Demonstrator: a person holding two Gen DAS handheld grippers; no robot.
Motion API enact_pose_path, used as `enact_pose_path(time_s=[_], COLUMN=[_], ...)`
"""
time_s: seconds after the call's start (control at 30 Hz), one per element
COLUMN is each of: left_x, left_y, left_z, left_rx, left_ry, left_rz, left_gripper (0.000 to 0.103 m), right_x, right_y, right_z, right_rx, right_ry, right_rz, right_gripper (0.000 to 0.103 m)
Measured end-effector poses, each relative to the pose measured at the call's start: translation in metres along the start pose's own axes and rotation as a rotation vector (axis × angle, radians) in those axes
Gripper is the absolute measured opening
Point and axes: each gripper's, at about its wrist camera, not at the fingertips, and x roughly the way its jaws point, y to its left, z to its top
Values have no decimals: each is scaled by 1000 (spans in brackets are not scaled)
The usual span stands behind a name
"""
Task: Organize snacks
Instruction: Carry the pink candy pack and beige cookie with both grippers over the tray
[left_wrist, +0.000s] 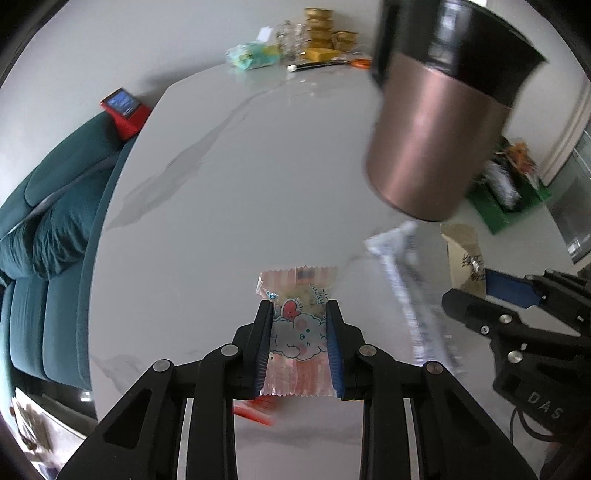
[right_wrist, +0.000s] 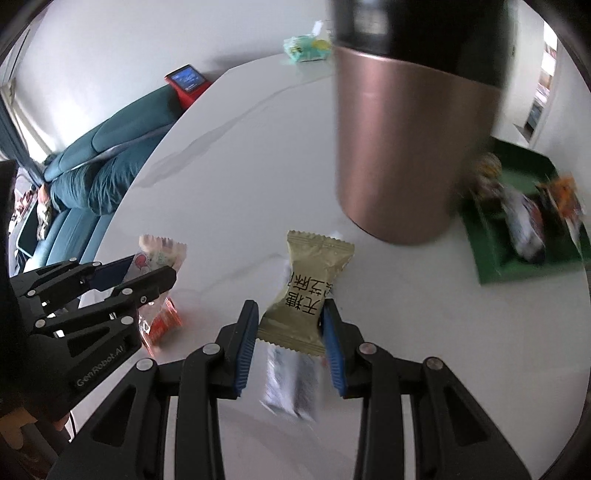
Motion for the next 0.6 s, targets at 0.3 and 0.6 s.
enact_pose_path(time_s=[0.3,0.6], left_x=[0,4], left_y=[-120,-245], left_z=[13,58], left_rx=[136,191], left_ry=[20,-3], left_rz=[-82,-144], left_gripper=[23,23], right_x=[-41,-73], right_y=[-91,-211], right_z=[-21,-16], right_rx=[98,154], right_ry=[-12,-23], right_rz=[-43,-104], right_gripper=[9,9])
